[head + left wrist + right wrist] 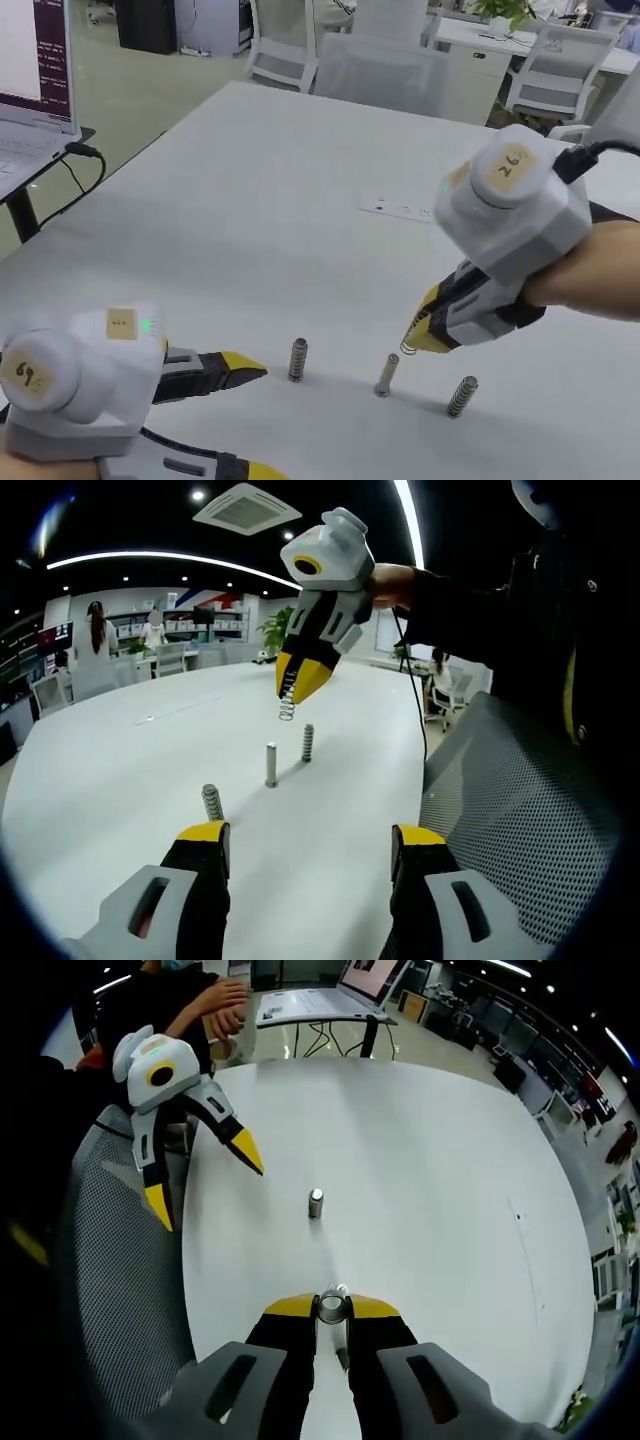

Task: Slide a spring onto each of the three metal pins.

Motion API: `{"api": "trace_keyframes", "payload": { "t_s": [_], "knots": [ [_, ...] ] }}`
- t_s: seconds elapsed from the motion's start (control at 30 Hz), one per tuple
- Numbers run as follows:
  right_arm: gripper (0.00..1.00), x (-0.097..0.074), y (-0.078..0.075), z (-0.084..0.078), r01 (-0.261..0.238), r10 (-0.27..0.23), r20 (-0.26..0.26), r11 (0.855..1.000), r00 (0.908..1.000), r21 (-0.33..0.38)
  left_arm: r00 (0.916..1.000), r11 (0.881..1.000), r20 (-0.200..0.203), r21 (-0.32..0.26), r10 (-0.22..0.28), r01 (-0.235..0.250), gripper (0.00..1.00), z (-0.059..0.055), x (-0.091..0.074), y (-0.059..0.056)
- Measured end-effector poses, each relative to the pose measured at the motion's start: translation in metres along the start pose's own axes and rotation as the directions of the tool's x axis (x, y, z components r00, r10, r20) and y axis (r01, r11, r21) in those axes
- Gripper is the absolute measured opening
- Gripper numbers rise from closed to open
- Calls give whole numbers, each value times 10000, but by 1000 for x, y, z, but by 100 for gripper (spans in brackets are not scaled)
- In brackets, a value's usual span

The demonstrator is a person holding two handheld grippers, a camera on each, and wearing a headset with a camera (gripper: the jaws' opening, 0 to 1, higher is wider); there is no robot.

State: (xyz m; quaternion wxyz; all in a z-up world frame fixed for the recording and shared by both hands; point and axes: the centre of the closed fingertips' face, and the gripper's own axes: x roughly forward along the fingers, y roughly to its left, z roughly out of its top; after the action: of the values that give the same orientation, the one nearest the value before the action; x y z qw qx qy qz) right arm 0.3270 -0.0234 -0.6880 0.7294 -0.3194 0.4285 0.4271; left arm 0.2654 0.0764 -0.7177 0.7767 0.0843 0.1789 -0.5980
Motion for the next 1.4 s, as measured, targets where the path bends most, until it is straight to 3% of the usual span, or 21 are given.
{"api": "trace_keyframes", "payload": {
  "t_s": [0.4,1.4],
  "knots": [
    [8,17,-10,-3,-249,253,-272,9996,9993,161,9999,9999,-9,-91,-112,112,62,-1,1,-2],
    [8,36,-10,-10,-673,690,-557,9972,9961,312,10000,9999,-8,-162,-21,21,60,-2,0,0]
  ]
}}
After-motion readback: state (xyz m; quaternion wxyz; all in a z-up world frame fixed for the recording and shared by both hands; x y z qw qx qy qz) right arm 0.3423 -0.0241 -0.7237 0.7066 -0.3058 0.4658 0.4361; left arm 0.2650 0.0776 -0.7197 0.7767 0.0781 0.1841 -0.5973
